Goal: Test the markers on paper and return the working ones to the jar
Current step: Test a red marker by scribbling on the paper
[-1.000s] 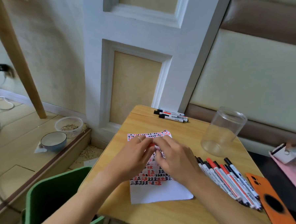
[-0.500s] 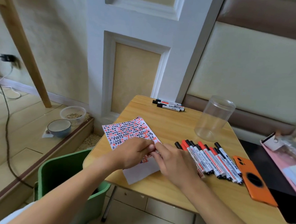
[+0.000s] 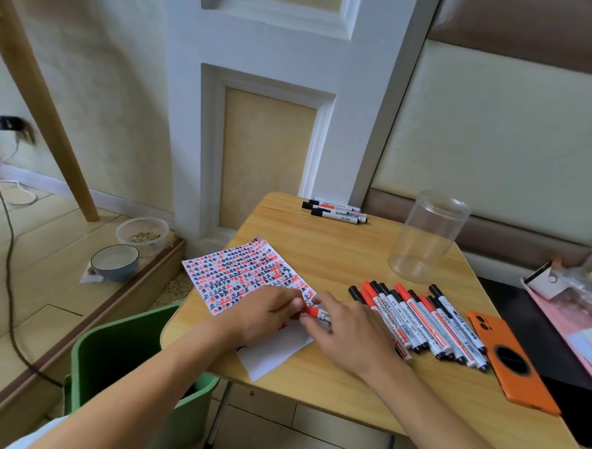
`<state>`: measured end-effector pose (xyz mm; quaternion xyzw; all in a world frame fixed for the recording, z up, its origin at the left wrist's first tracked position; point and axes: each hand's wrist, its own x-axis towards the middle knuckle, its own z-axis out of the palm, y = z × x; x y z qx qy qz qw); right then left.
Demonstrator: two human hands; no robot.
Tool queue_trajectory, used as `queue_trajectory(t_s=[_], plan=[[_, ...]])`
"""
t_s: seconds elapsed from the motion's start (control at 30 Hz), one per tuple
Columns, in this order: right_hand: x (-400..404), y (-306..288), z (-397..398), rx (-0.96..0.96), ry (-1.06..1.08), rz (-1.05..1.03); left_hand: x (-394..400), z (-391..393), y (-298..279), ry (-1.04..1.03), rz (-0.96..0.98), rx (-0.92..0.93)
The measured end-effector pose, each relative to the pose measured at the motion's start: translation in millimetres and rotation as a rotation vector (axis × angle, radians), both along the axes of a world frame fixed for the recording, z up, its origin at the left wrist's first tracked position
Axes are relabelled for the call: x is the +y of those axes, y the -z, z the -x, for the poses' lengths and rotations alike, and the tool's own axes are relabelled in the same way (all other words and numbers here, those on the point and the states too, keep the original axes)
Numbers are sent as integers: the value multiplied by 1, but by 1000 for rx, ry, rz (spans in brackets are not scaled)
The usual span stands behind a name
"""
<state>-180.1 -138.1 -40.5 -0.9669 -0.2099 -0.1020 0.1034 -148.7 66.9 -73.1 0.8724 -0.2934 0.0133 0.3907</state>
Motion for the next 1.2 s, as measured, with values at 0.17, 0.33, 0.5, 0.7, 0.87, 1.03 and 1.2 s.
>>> queue_trajectory(t_s=[0.17, 0.33, 0.5, 0.7, 0.87, 1.03, 1.2], plan=[[-6, -12, 1, 20, 65, 91, 9, -13, 1, -141, -74, -258], [-8, -3, -2, 8, 98, -89, 20, -25, 8, -367, -315, -293], [-6, 0, -9, 187, 33, -563, 14, -28, 8, -299, -275, -315], [-1, -5, -13, 414, 53, -1138, 9, -30, 4, -243, -280, -292], [0, 0, -18, 530, 21, -1400, 17, -30, 5, -317, -347, -208], [4, 6, -17, 390, 28, -1251, 20, -31, 9, -343, -417, -115], [7, 7, -13, 376, -42, -1227, 16, -31, 8, -382, -462, -87]])
